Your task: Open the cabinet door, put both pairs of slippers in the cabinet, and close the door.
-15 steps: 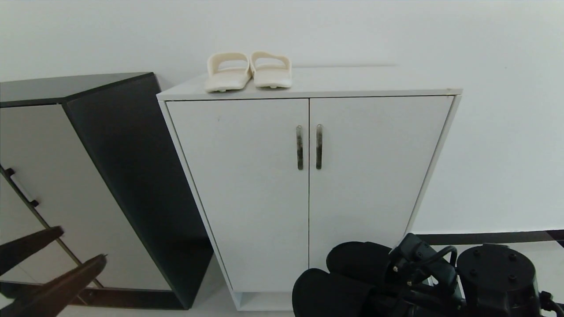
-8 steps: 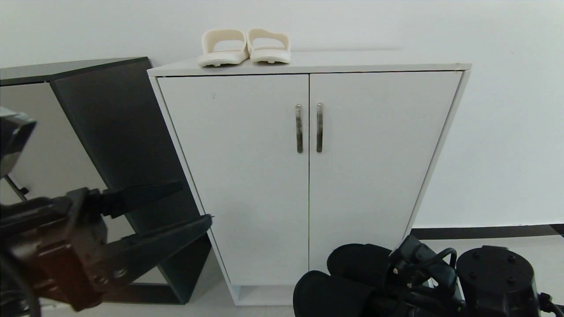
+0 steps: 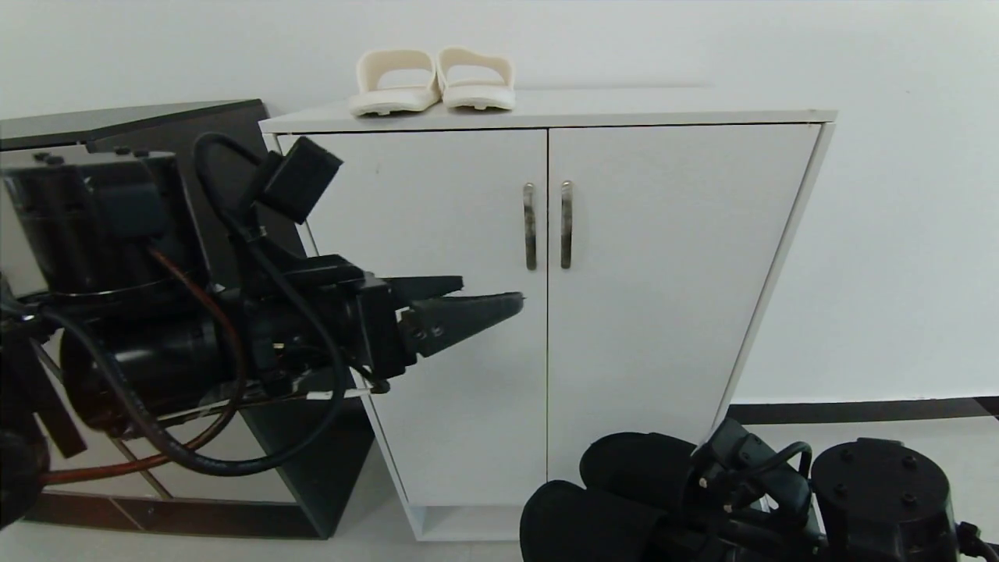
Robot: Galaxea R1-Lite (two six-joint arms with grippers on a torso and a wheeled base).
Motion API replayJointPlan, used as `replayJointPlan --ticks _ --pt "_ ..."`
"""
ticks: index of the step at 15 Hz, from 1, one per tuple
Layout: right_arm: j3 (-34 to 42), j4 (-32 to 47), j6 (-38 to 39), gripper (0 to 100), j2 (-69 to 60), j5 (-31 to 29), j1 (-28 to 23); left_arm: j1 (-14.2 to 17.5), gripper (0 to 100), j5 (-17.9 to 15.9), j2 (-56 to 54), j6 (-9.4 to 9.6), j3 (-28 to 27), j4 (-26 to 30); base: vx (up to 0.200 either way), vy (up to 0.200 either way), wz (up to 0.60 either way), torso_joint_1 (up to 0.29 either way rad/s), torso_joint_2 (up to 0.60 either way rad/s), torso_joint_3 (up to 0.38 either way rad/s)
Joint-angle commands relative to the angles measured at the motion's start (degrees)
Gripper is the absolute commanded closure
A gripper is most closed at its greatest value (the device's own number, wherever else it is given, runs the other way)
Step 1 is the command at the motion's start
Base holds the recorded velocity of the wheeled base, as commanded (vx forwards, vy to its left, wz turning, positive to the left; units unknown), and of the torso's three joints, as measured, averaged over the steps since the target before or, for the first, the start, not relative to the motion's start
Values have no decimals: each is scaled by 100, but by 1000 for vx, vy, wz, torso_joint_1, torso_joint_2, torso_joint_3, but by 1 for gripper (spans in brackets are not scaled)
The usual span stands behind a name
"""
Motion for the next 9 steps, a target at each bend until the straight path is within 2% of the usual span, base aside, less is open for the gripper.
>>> replayJointPlan --ticks 1,4,6,9 --pt "30 -71 4 100 -2 27 9 -438 0 -117 606 -159 -620 8 0 0 0 0 0 0" --pt "135 -167 -5 100 7 97 9 -605 0 -196 1247 -203 -1332 8 0 0 0 0 0 0" --pt "127 -176 -5 100 33 97 9 -596 0 -345 1704 -379 -1851 17 0 0 0 0 0 0" --pt "214 -290 -5 100 94 88 9 -596 0 -301 2021 -396 -2194 26 0 0 0 0 0 0"
